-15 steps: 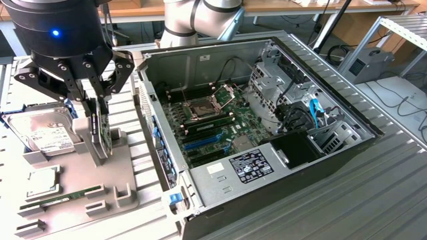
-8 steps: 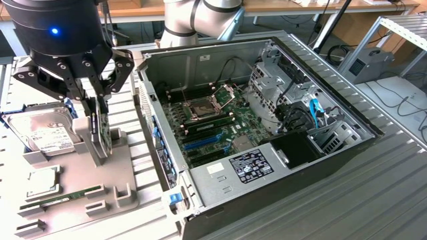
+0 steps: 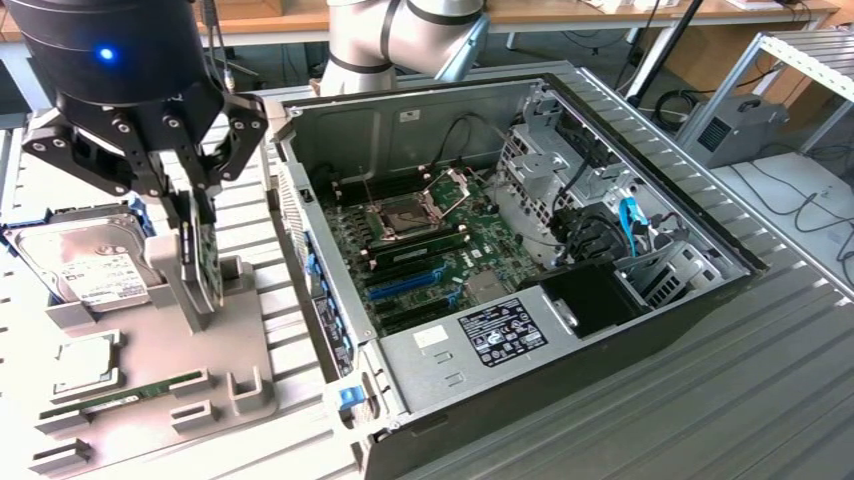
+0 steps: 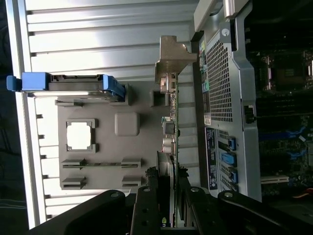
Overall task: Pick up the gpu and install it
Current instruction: 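Pick up the gpu and move the gpu toward the slot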
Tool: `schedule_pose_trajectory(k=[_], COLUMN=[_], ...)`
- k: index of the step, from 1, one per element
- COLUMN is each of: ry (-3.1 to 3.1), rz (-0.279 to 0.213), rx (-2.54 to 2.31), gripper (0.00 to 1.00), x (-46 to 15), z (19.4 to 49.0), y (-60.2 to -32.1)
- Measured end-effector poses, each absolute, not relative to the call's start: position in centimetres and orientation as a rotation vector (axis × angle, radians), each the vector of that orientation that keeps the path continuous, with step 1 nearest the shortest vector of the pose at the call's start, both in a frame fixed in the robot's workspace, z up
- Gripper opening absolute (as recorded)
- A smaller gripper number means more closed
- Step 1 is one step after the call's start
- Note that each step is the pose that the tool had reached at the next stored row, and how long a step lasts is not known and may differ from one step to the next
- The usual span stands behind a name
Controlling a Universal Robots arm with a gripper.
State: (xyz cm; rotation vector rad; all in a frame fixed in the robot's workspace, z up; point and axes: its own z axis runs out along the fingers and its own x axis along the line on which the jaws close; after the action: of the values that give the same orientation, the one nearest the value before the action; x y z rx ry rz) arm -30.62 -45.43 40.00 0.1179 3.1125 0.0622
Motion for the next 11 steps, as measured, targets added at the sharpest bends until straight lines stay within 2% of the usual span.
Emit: schedule_pose_trajectory(k=[11], ry=[3.112], rz=[0.062], rx=[0.118], gripper=[0.26], x=[-30.62], z=[40.54], y=[-45.43])
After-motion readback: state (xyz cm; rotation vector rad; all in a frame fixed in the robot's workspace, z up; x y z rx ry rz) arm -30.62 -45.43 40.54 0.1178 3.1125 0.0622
